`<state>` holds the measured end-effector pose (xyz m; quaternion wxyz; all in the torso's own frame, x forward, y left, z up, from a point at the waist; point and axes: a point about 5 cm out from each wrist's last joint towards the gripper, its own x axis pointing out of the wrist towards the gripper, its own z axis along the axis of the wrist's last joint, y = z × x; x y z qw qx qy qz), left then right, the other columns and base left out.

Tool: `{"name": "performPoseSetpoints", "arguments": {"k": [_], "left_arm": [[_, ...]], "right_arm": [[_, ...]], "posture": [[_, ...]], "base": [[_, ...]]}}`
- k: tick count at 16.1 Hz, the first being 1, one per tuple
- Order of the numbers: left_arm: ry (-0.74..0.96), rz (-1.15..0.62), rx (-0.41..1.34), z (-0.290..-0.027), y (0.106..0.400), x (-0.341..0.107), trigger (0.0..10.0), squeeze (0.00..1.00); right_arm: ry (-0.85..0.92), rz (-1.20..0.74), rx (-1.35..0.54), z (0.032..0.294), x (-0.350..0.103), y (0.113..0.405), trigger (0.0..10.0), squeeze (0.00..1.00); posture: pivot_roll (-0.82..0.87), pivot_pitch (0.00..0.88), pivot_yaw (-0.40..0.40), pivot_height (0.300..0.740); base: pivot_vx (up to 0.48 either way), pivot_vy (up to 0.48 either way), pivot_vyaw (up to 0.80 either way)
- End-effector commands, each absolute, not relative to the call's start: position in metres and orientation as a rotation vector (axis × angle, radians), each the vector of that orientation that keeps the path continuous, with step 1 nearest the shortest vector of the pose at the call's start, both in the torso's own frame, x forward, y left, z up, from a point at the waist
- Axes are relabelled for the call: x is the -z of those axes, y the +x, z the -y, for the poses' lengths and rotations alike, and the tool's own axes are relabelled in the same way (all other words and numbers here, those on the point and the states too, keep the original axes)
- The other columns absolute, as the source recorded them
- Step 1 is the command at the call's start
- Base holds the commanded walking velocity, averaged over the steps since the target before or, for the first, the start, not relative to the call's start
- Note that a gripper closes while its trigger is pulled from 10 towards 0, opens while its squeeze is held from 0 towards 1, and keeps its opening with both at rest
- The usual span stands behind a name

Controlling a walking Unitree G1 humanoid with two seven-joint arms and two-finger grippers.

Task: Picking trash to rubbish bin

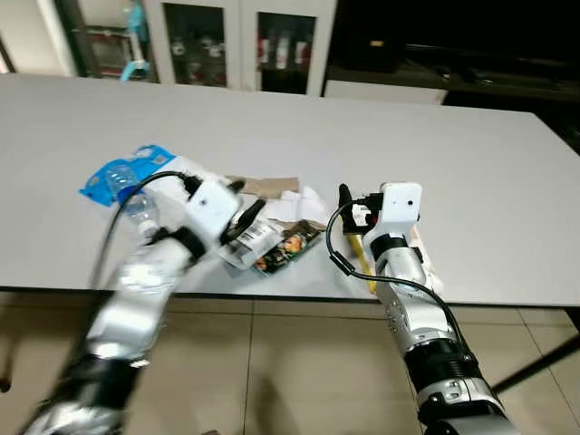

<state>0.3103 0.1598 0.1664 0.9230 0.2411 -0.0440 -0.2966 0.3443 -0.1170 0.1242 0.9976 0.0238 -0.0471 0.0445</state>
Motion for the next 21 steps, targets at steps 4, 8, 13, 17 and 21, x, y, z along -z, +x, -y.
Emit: {"name": "performPoseSetpoints", "arguments": {"k": [4, 8, 13, 17, 21], "left_arm": [[0.823, -0.121, 0.701, -0.196, 0.293, -0.166, 10.0, 0.00], [1.112, -0.173, 0.623, -0.214, 0.295, -0.169, 10.0, 0.00], [1.019, -0.030, 0.482, -0.202, 0.310, -0.161, 10.0, 0.00], [0.961, -0.066, 0.587, -0.189, 0.303, -0.148, 10.0, 0.00], [0.869, -0.180, 0.833, -0.184, 0.279, -0.139, 10.0, 0.00]], "right_arm": [[0.043, 0.070, -0.091, 0.124, -0.121, 0.346, 10.0, 0.00], [0.042, 0.061, -0.099, 0.123, -0.118, 0.344, 10.0, 0.00], [0.047, 0.059, -0.106, 0.120, -0.118, 0.343, 10.0, 0.00], [0.050, 0.059, -0.105, 0.122, -0.117, 0.342, 10.0, 0.00], [0.051, 0.050, -0.106, 0.121, -0.116, 0.343, 10.0, 0.00]], "posture": [[0.03, 0.049, -0.085, 0.740], [0.03, 0.049, -0.086, 0.740], [0.02, 0.042, -0.080, 0.740], [0.02, 0.050, -0.080, 0.740], [0.02, 0.053, -0.081, 0.740]], "base": [[0.000, 0.000, 0.00], [0.000, 0.000, 0.00], [0.000, 0.000, 0.00], [0.000, 0.000, 0.00], [0.000, 0.000, 0.00]]}}
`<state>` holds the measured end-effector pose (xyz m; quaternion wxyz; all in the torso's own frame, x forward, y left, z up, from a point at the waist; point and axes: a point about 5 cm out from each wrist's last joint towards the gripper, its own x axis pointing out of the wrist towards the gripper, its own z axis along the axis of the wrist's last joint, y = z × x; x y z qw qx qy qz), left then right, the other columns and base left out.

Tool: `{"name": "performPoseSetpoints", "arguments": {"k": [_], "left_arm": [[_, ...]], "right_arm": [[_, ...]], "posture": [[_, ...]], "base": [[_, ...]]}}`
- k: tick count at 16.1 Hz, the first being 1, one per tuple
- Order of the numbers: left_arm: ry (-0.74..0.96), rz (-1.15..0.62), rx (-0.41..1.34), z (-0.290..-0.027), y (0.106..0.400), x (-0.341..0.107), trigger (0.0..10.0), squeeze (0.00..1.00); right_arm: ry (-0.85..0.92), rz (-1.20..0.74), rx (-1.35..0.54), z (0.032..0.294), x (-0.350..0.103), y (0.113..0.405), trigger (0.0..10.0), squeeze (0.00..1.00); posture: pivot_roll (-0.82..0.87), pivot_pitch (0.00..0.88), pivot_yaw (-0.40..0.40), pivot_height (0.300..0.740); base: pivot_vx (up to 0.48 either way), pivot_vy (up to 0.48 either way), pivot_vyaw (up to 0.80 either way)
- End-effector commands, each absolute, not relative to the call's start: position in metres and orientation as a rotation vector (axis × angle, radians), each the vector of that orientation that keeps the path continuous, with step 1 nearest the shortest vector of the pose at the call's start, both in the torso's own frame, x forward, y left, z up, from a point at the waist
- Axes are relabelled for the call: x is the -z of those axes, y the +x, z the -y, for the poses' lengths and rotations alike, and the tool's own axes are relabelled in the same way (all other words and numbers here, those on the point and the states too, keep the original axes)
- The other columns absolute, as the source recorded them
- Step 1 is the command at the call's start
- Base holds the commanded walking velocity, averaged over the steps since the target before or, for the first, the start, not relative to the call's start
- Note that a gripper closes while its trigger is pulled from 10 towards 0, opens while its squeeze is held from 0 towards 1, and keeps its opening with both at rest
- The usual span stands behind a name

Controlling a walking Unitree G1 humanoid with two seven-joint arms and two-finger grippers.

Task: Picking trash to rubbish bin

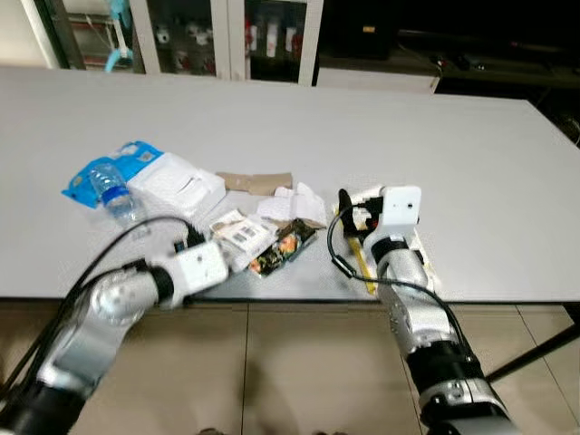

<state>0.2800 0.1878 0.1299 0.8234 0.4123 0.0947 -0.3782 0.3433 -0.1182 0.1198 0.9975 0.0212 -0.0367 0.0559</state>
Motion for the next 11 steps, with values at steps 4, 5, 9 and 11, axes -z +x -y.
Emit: {"name": "performPoseSetpoints", "arguments": {"k": [4, 5, 9, 11], "left_arm": [[0.837, -0.202, 0.892, -0.181, 0.274, -0.146, 10.0, 0.00], [0.862, -0.225, 0.912, -0.181, 0.272, -0.144, 10.0, 0.00], [0.867, -0.277, 0.921, -0.181, 0.269, -0.138, 10.0, 0.00], [0.876, -0.313, 0.953, -0.182, 0.264, -0.139, 10.0, 0.00]], "right_arm": [[0.052, 0.046, -0.114, 0.120, -0.115, 0.342, 10.0, 0.00], [0.053, 0.045, -0.116, 0.120, -0.115, 0.342, 10.0, 0.00], [0.055, 0.044, -0.119, 0.121, -0.116, 0.343, 10.0, 0.00], [0.054, 0.038, -0.124, 0.121, -0.114, 0.342, 10.0, 0.00]], "posture": [[0.03, 0.053, -0.083, 0.740], [0.02, 0.055, -0.083, 0.740], [0.02, 0.056, -0.084, 0.740], [0.02, 0.058, -0.086, 0.740]], "base": [[0.000, 0.000, 0.00], [0.000, 0.000, 0.00], [0.000, 0.000, 0.00], [0.000, 0.000, 0.00]]}}
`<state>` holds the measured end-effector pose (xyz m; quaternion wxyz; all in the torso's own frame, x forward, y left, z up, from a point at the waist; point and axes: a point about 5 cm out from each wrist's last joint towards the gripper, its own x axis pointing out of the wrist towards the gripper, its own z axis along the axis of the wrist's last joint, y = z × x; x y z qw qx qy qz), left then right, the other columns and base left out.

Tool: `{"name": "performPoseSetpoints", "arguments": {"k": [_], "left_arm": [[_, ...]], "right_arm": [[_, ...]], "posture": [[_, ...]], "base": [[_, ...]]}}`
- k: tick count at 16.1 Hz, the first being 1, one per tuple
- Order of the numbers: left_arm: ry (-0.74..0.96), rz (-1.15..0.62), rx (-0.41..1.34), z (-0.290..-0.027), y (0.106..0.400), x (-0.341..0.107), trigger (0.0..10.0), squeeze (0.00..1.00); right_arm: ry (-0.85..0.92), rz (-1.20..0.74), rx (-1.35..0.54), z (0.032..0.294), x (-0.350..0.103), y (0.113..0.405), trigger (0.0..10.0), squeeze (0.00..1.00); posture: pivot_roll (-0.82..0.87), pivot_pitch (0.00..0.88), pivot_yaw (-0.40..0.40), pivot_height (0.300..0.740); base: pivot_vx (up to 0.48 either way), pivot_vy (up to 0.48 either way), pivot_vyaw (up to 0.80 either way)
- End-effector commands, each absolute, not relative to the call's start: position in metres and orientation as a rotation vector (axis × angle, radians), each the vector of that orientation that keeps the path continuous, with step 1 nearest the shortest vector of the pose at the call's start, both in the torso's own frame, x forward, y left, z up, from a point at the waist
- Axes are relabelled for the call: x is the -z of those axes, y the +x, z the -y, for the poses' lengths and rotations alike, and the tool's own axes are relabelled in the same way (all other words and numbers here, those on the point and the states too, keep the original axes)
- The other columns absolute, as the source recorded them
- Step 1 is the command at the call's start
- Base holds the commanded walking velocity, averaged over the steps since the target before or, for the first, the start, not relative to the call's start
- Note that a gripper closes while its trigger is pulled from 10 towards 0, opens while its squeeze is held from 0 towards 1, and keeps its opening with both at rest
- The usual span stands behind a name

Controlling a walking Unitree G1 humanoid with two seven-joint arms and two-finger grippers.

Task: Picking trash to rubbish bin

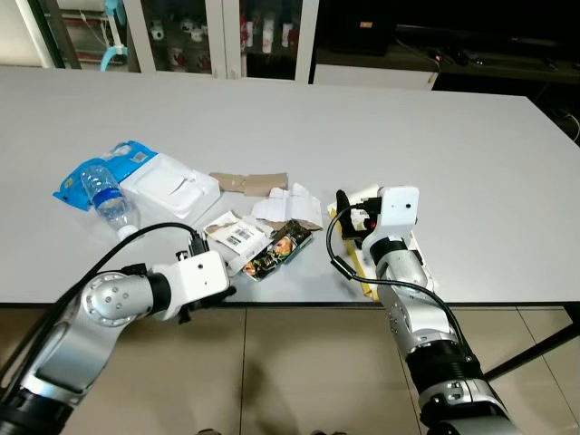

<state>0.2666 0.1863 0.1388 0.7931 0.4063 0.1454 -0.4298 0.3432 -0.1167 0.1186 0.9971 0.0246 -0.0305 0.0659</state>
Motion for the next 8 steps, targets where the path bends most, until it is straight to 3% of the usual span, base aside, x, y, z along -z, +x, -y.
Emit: {"name": "performPoseSetpoints", "arguments": {"k": [1, 8], "left_arm": [[0.902, -0.341, 0.962, -0.184, 0.262, -0.136, 10.0, 0.00], [1.041, -0.405, 0.886, -0.193, 0.266, -0.120, 10.0, 0.00]], "right_arm": [[0.056, 0.038, -0.126, 0.120, -0.114, 0.342, 10.0, 0.00], [0.062, 0.036, -0.132, 0.119, -0.115, 0.342, 10.0, 0.00]], "posture": [[0.02, 0.057, -0.085, 0.740], [0.02, 0.059, -0.088, 0.740]], "base": [[0.000, 0.000, 0.00], [0.000, 0.000, 0.00]]}}
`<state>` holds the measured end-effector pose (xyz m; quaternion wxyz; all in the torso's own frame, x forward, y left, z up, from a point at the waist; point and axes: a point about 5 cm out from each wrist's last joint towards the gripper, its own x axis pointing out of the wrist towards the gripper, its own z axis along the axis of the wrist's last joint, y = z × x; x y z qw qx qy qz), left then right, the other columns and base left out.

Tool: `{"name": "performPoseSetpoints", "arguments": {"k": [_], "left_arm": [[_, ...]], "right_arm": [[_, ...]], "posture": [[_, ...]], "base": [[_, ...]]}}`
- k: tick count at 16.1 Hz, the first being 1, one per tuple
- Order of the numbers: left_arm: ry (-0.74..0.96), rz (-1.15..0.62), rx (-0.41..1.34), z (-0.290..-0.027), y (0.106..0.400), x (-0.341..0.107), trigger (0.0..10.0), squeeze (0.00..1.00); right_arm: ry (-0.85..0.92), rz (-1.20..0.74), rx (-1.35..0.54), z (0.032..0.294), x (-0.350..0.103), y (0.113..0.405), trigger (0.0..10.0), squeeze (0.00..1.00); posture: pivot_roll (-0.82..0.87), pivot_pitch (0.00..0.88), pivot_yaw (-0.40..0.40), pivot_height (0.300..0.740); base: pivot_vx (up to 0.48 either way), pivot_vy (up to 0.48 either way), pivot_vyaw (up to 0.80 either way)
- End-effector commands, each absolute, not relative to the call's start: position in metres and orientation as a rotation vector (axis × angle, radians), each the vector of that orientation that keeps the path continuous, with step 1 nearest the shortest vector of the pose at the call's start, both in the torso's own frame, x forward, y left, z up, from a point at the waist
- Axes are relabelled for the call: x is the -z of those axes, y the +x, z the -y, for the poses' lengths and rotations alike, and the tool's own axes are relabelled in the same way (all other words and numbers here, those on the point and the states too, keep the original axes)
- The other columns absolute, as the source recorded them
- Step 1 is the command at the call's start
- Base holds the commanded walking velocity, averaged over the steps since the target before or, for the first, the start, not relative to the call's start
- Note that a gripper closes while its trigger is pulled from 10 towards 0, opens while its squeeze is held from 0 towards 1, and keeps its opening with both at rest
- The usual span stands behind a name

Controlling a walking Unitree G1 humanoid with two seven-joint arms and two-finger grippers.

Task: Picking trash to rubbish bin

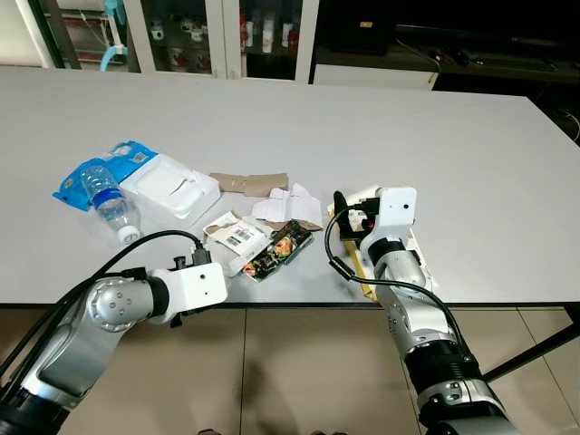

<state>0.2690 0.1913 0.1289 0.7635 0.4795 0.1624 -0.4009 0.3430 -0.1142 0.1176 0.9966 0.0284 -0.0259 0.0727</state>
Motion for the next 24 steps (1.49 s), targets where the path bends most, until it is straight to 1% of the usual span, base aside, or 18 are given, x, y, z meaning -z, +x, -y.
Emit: {"name": "performPoseSetpoints", "arguments": {"k": [1, 4, 6, 7, 13, 14, 17, 18, 20, 23, 24], "left_arm": [[1.094, -0.404, 0.861, -0.195, 0.269, -0.118, 10.0, 0.00], [1.189, -0.389, 0.797, -0.201, 0.277, -0.113, 10.0, 0.00], [1.217, -0.377, 0.769, -0.201, 0.280, -0.108, 10.0, 0.00], [1.221, -0.353, 0.736, -0.200, 0.284, -0.106, 10.0, 0.00], [1.205, -0.301, 0.666, -0.198, 0.291, -0.095, 10.0, 0.00], [1.192, -0.277, 0.631, -0.196, 0.294, -0.089, 10.0, 0.00], [1.175, -0.270, 0.630, -0.191, 0.293, -0.081, 10.0, 0.00], [1.175, -0.270, 0.630, -0.191, 0.293, -0.081, 10.0, 0.00], [1.173, -0.270, 0.633, -0.191, 0.292, -0.078, 10.0, 0.00], [1.172, -0.267, 0.644, -0.190, 0.291, -0.074, 10.0, 0.00], [1.174, -0.264, 0.647, -0.189, 0.291, -0.074, 10.0, 0.00]], "right_arm": [[0.062, 0.035, -0.133, 0.119, -0.115, 0.342, 10.0, 0.00], [0.065, 0.034, -0.136, 0.118, -0.114, 0.342, 10.0, 0.00], [0.080, 0.031, -0.194, 0.112, -0.115, 0.341, 10.0, 0.00], [0.072, 0.025, -0.216, 0.109, -0.114, 0.340, 10.0, 0.00], [0.076, 0.015, -0.238, 0.107, -0.112, 0.338, 10.0, 0.00], [0.090, 0.003, -0.305, 0.100, -0.111, 0.335, 10.0, 0.00], [0.087, -0.027, -0.396, 0.094, -0.107, 0.330, 10.0, 0.00], [0.087, -0.027, -0.396, 0.094, -0.107, 0.330, 10.0, 0.00], [0.065, -0.054, -0.484, 0.094, -0.104, 0.326, 10.0, 0.00], [0.051, -0.108, -0.631, 0.096, -0.101, 0.317, 10.0, 0.00], [0.037, -0.134, -0.711, 0.098, -0.099, 0.311, 10.0, 0.00]], "posture": [[0.02, 0.058, -0.088, 0.740], [0.02, 0.058, -0.087, 0.740], [0.01, 0.059, -0.087, 0.740], [0.01, 0.059, -0.087, 0.740], [0.01, 0.059, -0.085, 0.740], [0.01, 0.058, -0.085, 0.740], [0.00, 0.060, -0.090, 0.740], [0.00, 0.060, -0.090, 0.740], [0.00, 0.058, -0.092, 0.740], [0.00, 0.061, -0.092, 0.740], [0.00, 0.061, -0.092, 0.740]], "base": [[0.000, 0.000, 0.00], [0.000, 0.000, 0.00], [0.000, 0.000, 0.00], [0.000, 0.000, 0.00], [0.000, 0.000, 0.00], [0.000, 0.000, 0.00], [0.000, 0.000, 0.00], [0.000, 0.000, 0.00], [0.000, 0.000, 0.00], [0.000, 0.000, 0.00], [0.000, 0.000, 0.00]]}}
